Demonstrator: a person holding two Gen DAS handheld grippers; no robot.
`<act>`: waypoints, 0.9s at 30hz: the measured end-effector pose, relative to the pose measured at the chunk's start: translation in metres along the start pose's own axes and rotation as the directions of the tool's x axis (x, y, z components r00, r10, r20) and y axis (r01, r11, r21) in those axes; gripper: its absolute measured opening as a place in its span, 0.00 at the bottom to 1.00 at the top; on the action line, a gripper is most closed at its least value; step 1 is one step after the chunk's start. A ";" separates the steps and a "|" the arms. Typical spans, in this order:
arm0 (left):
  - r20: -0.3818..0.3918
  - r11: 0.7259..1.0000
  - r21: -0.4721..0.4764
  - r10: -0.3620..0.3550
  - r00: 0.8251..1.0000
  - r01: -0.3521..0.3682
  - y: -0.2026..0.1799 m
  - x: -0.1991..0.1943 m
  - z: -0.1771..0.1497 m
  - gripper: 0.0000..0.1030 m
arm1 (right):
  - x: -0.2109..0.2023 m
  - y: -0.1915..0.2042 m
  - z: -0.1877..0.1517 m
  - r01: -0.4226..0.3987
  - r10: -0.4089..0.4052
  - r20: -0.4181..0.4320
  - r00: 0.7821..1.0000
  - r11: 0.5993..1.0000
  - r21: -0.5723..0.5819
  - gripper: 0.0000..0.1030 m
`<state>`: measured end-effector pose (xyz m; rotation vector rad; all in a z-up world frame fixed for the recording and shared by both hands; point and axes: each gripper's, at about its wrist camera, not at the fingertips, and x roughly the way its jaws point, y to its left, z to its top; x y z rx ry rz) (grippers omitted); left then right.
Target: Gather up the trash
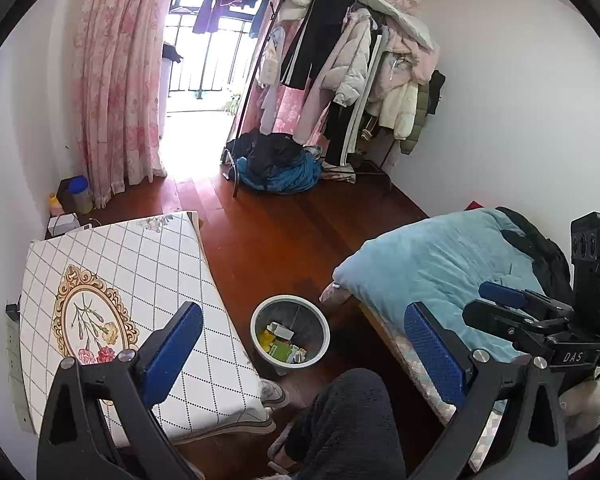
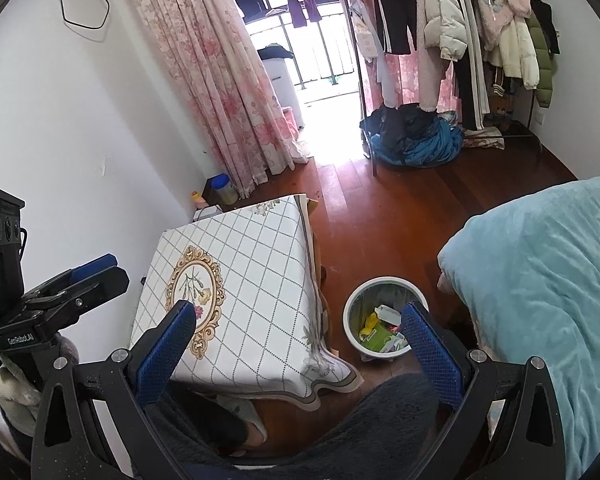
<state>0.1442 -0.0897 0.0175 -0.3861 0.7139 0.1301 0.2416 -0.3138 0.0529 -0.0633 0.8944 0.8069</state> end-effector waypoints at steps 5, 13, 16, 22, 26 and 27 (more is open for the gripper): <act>0.002 1.000 0.000 -0.008 1.000 0.008 -0.002 -0.001 0.001 1.00 | -0.005 0.000 0.000 0.002 -0.002 0.004 1.000 1.000 -0.004 1.00; 0.008 1.000 -0.001 -0.016 1.000 0.016 -0.003 -0.005 0.000 1.00 | -0.013 0.000 0.002 -0.001 0.001 0.008 1.000 1.000 -0.018 1.00; 0.008 1.000 0.001 -0.015 1.000 0.015 -0.004 -0.005 0.000 1.00 | -0.012 0.002 0.001 0.001 -0.001 0.008 1.000 1.000 -0.017 1.00; 0.008 1.000 -0.001 -0.017 1.000 0.017 -0.003 -0.006 0.000 1.00 | -0.015 0.002 0.002 0.002 -0.002 0.009 1.000 1.000 -0.014 1.00; 0.006 1.000 -0.001 -0.018 1.000 0.018 -0.003 -0.007 -0.001 1.00 | -0.017 0.001 0.003 0.006 -0.006 0.009 1.000 1.000 -0.014 1.00; 0.006 1.000 -0.002 -0.016 1.000 0.016 -0.004 -0.007 -0.001 1.00 | -0.017 0.001 0.003 0.007 -0.007 0.010 1.000 1.000 -0.016 1.00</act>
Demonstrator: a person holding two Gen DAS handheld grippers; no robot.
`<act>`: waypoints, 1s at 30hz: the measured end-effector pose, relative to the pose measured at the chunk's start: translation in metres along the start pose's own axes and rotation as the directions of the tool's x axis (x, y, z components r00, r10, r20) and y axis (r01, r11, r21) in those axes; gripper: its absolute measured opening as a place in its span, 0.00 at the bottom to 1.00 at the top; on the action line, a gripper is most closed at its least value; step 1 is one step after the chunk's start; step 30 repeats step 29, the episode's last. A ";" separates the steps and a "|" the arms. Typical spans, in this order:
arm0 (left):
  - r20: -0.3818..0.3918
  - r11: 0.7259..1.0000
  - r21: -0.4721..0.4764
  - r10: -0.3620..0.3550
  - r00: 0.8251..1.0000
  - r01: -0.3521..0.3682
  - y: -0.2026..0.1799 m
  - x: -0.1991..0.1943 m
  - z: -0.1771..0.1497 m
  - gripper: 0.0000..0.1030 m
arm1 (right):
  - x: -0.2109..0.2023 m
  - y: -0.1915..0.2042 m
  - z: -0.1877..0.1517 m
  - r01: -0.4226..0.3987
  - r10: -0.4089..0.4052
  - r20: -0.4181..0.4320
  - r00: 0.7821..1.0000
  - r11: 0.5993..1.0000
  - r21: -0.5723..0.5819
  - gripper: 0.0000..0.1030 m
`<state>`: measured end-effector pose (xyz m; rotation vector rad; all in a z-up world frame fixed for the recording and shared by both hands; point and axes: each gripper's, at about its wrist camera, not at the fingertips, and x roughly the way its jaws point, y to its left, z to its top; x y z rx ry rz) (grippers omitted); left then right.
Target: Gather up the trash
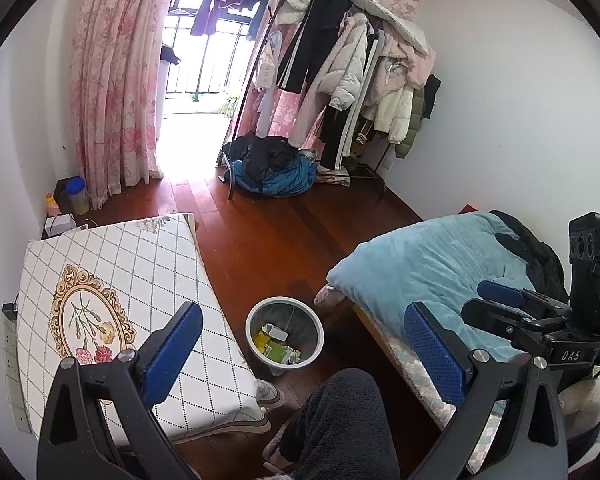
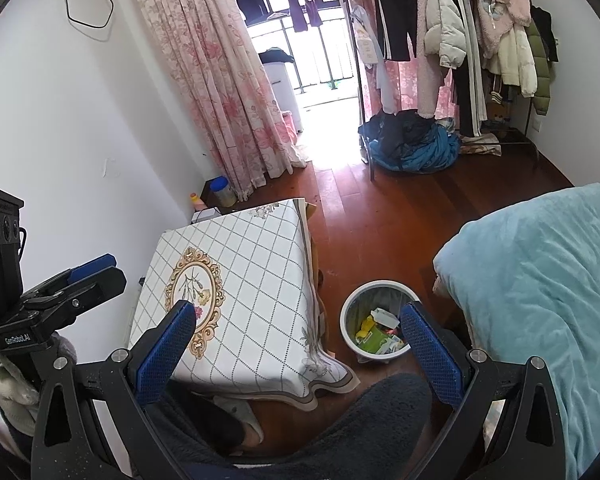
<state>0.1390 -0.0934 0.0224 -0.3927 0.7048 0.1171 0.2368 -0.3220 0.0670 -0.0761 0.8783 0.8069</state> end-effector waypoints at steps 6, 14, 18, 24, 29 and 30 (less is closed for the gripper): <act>0.003 1.000 -0.003 0.005 1.000 -0.005 -0.002 -0.002 0.001 1.00 | -0.001 0.001 0.001 0.001 -0.001 -0.001 1.000 1.000 -0.004 1.00; 0.005 1.000 -0.001 0.007 1.000 -0.007 -0.002 0.000 0.000 1.00 | 0.000 0.003 0.000 0.002 -0.002 0.000 1.000 1.000 -0.002 1.00; 0.005 1.000 -0.004 0.006 1.000 -0.006 -0.002 0.000 0.000 1.00 | -0.001 0.003 0.000 0.003 -0.003 -0.003 1.000 1.000 0.000 1.00; 0.002 1.000 -0.002 0.000 1.000 0.000 -0.003 0.001 0.001 1.00 | 0.000 0.003 0.001 0.001 -0.001 -0.005 1.000 1.000 -0.005 1.00; -0.002 1.000 -0.003 -0.015 1.000 0.015 -0.003 0.004 -0.001 1.00 | 0.000 0.003 0.001 0.000 0.000 -0.005 1.000 1.000 -0.003 1.00; -0.002 1.000 -0.003 -0.015 1.000 0.015 -0.003 0.004 -0.001 1.00 | 0.000 0.003 0.001 0.000 0.000 -0.005 1.000 1.000 -0.003 1.00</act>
